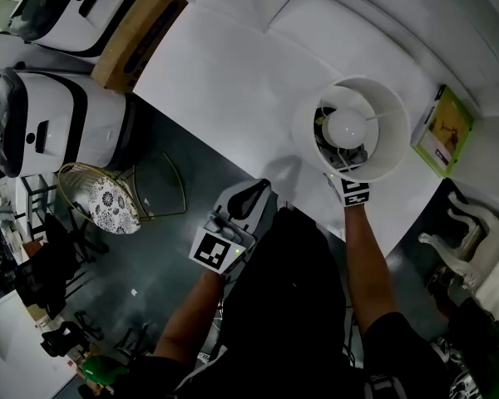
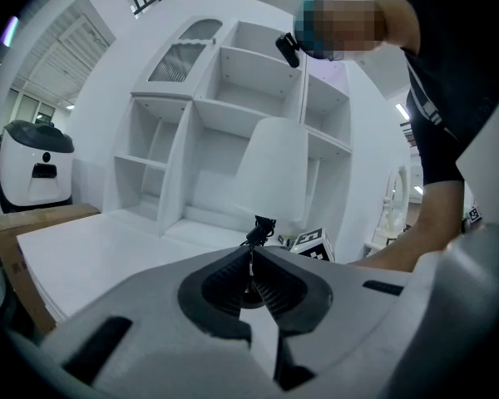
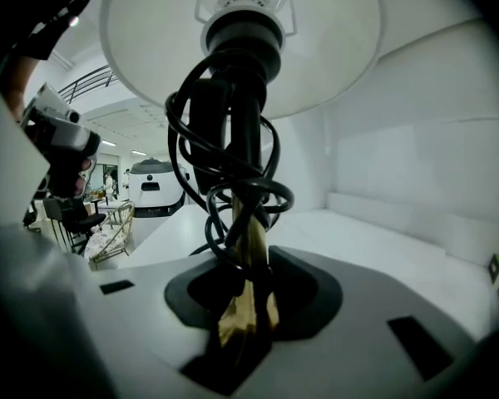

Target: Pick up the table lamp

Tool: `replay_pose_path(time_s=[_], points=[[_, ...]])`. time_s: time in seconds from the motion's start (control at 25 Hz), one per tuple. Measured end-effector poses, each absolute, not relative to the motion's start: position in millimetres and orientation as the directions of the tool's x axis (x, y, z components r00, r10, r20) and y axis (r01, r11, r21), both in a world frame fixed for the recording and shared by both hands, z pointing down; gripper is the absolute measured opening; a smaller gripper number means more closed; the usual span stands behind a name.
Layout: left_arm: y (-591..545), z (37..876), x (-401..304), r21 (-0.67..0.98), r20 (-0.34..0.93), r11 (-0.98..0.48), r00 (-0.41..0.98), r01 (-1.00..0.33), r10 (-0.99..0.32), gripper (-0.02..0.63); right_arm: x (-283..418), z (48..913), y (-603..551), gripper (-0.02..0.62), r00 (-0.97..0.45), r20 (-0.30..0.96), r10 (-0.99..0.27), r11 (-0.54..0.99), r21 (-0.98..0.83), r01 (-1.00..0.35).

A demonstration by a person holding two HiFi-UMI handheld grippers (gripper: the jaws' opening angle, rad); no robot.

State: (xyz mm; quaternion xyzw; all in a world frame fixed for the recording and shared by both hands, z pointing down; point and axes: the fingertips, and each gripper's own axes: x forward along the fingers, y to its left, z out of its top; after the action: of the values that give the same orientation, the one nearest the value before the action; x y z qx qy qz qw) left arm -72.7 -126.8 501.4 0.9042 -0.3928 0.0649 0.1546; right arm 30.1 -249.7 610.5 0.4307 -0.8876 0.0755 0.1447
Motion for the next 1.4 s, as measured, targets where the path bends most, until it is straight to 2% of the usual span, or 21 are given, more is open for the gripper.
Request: replay_pose_path(time_s=[0.44,0.92,1.4], points=[[-126.3,495.1,-68.4,0.231,0.231,-0.650,0.690,-0.724,-0.686,0.025,38.4,594.8,-248.0,0.112,-0.588,0.316,-0.745,0.606,-0.049,-0.794],[-124.9,457.1,-65.0,0.175,0.138,-0.684,0.706,-0.708,-0.695,0.025,52.6,540.0,-232.1,0.112,-0.590,0.306,-0.748,0.600,-0.069,-0.797],[-111.1,449.6,-71.1,0.177,0.159,-0.680,0.703,-0.711,-0.693,0.025,63.4,497.7,-212.1,0.112,-0.594,0.301,-0.746,0.607,-0.060,-0.793]])
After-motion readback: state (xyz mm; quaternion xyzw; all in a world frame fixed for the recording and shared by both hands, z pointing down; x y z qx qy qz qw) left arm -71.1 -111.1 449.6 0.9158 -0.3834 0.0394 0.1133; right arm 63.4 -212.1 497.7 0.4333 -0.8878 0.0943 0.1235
